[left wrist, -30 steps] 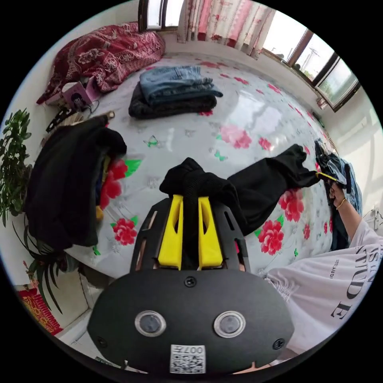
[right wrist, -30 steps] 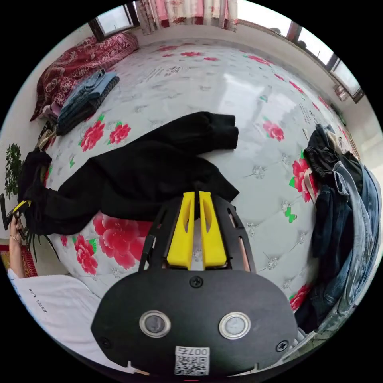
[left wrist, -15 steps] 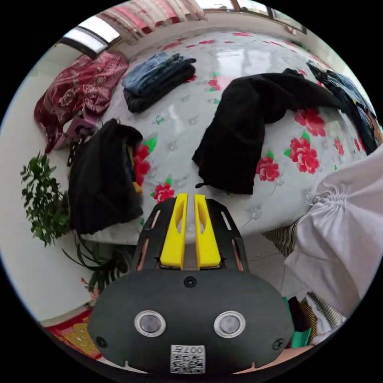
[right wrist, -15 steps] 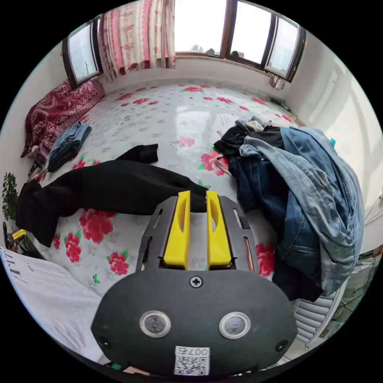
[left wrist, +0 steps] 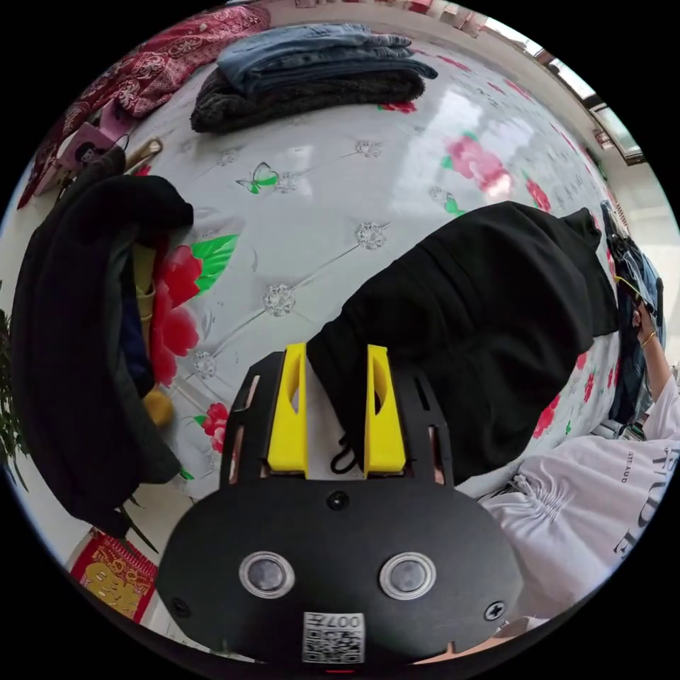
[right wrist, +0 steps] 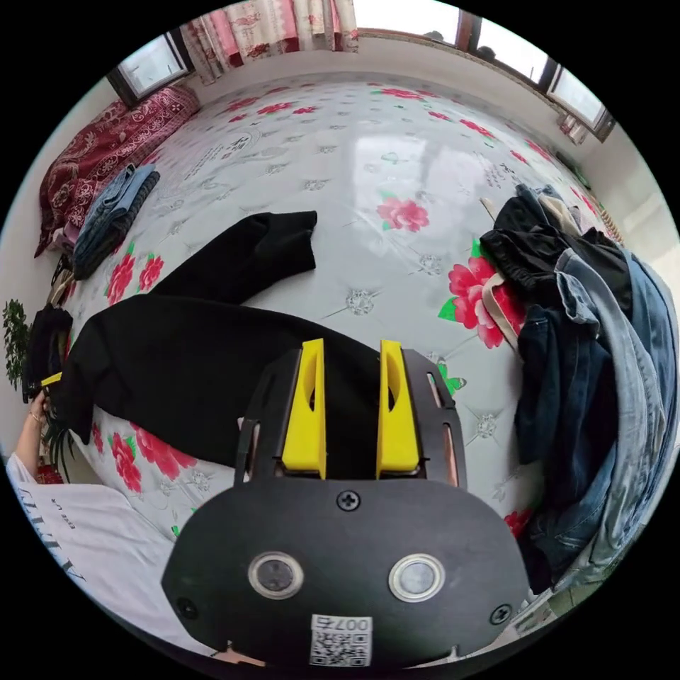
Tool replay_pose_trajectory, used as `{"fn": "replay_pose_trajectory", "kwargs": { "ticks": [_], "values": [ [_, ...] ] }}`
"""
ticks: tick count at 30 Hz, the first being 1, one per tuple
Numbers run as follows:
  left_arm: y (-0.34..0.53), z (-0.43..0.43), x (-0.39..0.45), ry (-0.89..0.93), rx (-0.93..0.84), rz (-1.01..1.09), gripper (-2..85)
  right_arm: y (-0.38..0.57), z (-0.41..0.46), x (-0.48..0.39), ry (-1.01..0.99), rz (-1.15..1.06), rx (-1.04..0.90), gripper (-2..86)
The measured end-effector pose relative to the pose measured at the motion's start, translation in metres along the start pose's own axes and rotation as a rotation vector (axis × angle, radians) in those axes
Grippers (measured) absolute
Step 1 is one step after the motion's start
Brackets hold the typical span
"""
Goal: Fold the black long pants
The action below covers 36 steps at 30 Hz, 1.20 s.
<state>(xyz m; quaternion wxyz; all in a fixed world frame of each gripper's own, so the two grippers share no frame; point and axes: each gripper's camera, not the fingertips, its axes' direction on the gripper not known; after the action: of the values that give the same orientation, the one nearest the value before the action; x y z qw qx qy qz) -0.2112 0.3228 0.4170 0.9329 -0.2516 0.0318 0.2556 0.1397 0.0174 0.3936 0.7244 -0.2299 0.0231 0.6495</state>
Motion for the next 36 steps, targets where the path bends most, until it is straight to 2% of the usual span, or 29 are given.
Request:
{"fn": "replay_pose_trajectory", "kwargs": {
  "ticks": [3,5,9,11,13,16,18,21,24,26,27,29,31,33,36],
  "values": [
    [-0.038,0.006,0.0,0.01,-0.111,-0.003,9.7,-0.023,0.033,-0.001,0.052,-0.075,-0.146,4.6],
    [-0.046,0.002,-0.004,0.008,-0.144,0.014,7.0,-0.023,0.029,-0.001,-0.013,-0.137,-0.112,2.6],
    [-0.061,-0.064,-0.03,-0.036,0.019,-0.064,2.1,-0.036,0.006,0.018,-0.05,-0.108,-0.144,0.3],
    [-0.062,-0.111,-0.041,-0.02,0.134,-0.073,1.4,-0.039,-0.031,0.034,-0.097,-0.085,-0.042,0.1],
    [-0.057,-0.162,-0.048,-0.011,0.256,-0.066,1.1,-0.035,-0.1,0.06,-0.19,-0.04,0.141,-0.1],
    [-0.02,-0.246,-0.04,-0.025,0.465,0.0,0.9,-0.015,-0.184,0.074,-0.238,-0.088,0.298,-0.2],
    [0.02,-0.283,-0.032,-0.078,0.565,0.038,1.0,0.008,-0.23,0.077,-0.211,-0.129,0.391,-0.2],
    [0.134,-0.312,-0.024,-0.15,0.725,0.073,1.4,0.065,-0.293,0.087,-0.216,-0.164,0.527,-0.2],
    [0.213,-0.293,-0.025,-0.155,0.74,0.065,1.8,0.127,-0.311,0.091,-0.13,-0.187,0.516,-0.2],
    [0.282,-0.243,-0.033,-0.139,0.66,-0.001,2.4,0.164,-0.299,0.098,-0.109,-0.166,0.448,-0.2],
    [0.297,-0.225,-0.036,-0.136,0.623,-0.024,2.6,0.188,-0.28,0.105,-0.115,-0.135,0.379,-0.1],
    [0.348,-0.137,-0.054,-0.105,0.418,-0.164,1.8,0.22,-0.238,0.119,-0.145,-0.04,0.23,0.0],
    [0.385,-0.086,-0.072,-0.083,0.299,-0.316,2.1,0.26,-0.176,0.138,-0.14,0.096,0.004,0.4],
    [0.428,-0.058,-0.095,0.018,0.294,-0.468,4.3,0.285,-0.156,0.147,-0.106,0.137,-0.077,1.0],
    [0.444,-0.057,-0.105,0.06,0.343,-0.521,6.1,0.304,-0.174,0.172,-0.134,0.232,0.019,2.8]
  ]
}}
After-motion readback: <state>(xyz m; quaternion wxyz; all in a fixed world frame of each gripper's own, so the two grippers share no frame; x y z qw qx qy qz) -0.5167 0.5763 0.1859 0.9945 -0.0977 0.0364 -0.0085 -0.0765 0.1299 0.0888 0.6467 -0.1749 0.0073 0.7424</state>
